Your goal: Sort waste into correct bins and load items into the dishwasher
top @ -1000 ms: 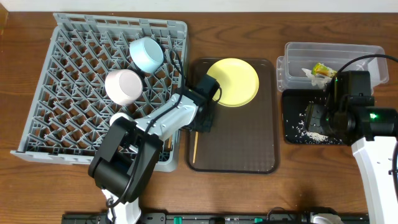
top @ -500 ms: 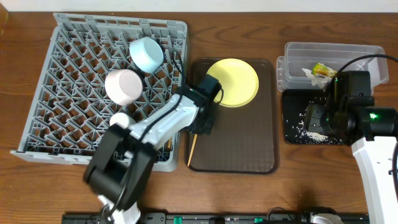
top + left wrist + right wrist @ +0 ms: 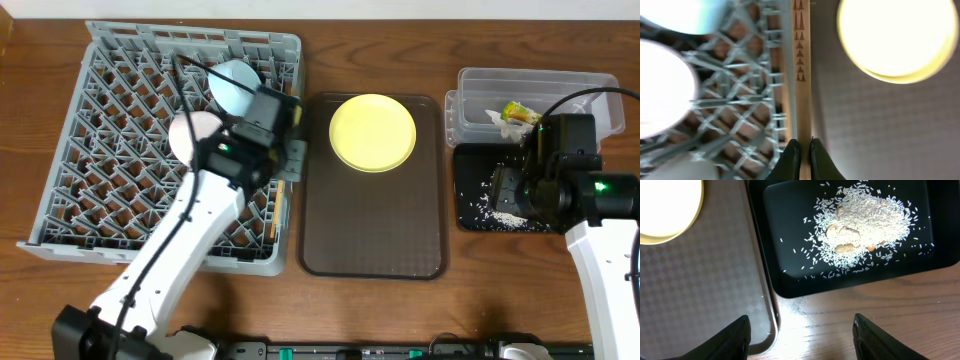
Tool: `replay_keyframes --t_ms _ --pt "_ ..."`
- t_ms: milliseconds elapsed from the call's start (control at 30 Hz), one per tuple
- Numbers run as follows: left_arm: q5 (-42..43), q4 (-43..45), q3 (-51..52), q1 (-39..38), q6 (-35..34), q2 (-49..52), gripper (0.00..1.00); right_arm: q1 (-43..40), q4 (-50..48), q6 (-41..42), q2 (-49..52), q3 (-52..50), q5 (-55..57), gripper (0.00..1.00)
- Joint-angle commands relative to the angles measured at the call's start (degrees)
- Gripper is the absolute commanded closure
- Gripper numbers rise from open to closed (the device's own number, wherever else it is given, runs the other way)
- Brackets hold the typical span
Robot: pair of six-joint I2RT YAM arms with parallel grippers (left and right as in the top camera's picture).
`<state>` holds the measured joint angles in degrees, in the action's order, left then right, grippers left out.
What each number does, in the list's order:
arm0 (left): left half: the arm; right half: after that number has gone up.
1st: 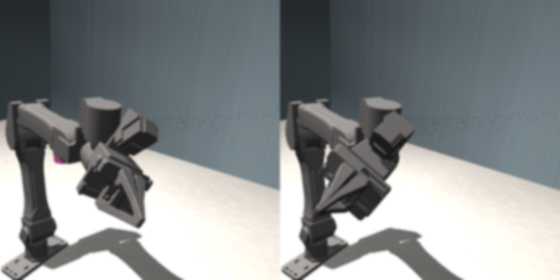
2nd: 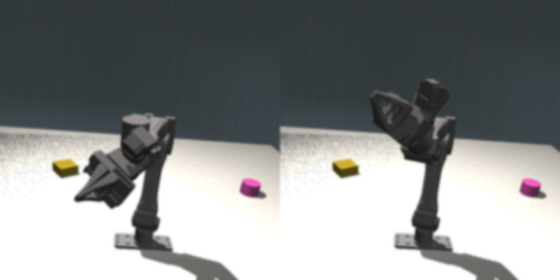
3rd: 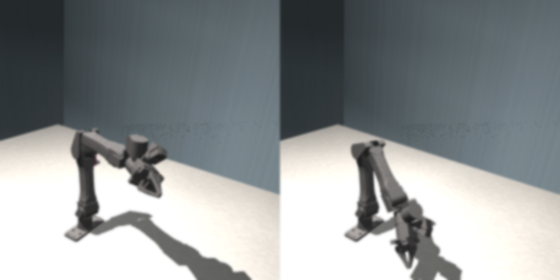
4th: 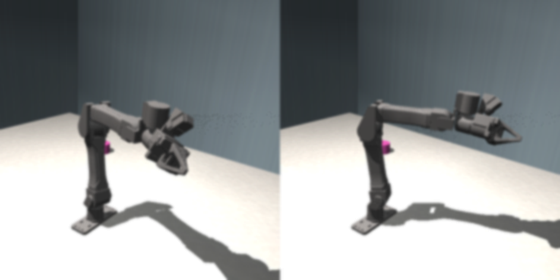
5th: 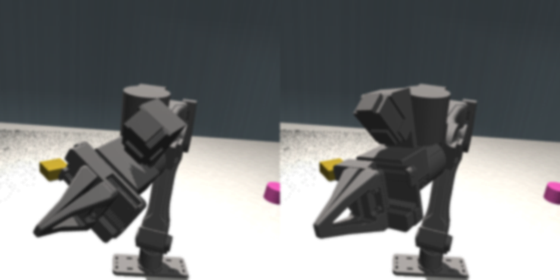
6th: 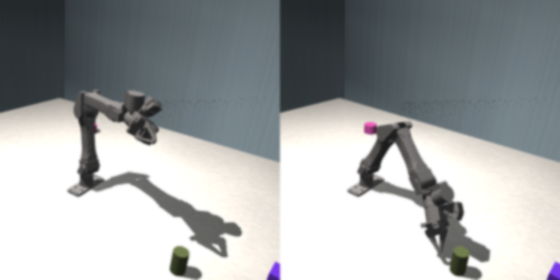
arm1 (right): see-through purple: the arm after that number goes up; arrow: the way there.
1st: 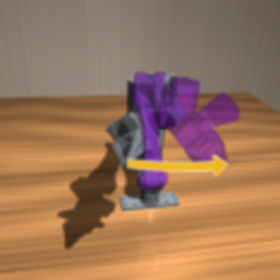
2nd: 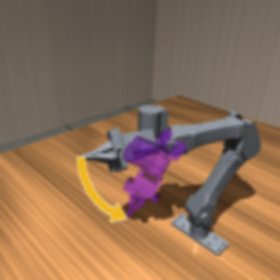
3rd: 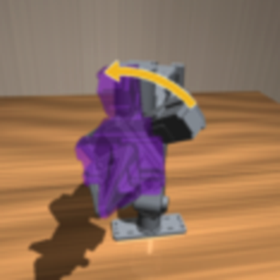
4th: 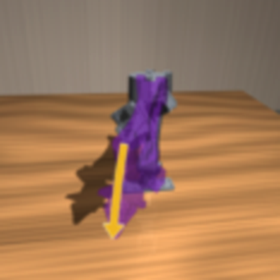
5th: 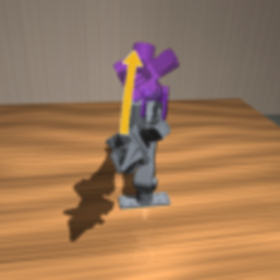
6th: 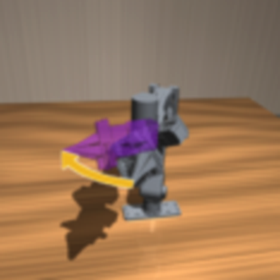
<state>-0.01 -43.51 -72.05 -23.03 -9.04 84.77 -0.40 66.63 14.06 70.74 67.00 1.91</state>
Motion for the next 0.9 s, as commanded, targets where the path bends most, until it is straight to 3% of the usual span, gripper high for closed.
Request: replay_keyframes --t_ms 0,267,333,400,500,600,767,867 --pt "-0.3 -0.1 -0.6 3.4 4.3 1.7 0.94 -1.1 0.0 0.1 -0.3 0.4 0.0 0.37" --pt "-0.2 -0.1 -0.6 4.3 5.2 8.1 0.91 -1.1 0.0 0.1 -0.3 0.4 0.0 0.37" --pt "-0.2 0.1 -0.6 4.4 5.2 8.4 0.83 -1.1 0.1 0.0 -0.3 0.4 0.0 0.37" --pt "-0.3 0.8 -0.7 4.4 5.5 7.9 0.63 -1.1 0.1 0.1 -0.3 0.4 0.0 0.37" --pt "-0.3 1.0 -1.5 4.4 5.8 6.6 0.47 -1.1 0.0 0.1 -0.3 0.4 0.0 0.37" --pt "1.2 1.2 -2.8 4.3 5.8 4.8 0.43 -1.1 0.0 0.1 -0.3 0.4 0.0 0.37" --pt "13.3 6.2 -3.0 3.8 5.8 2.9 0.42 -1.1 0.0 0.0 -0.3 0.4 0.0 0.36" --pt "14.4 10.0 -2.7 1.7 6.3 3.8 0.34 -1.1 0.0 0.1 -0.3 0.4 0.0 0.36"
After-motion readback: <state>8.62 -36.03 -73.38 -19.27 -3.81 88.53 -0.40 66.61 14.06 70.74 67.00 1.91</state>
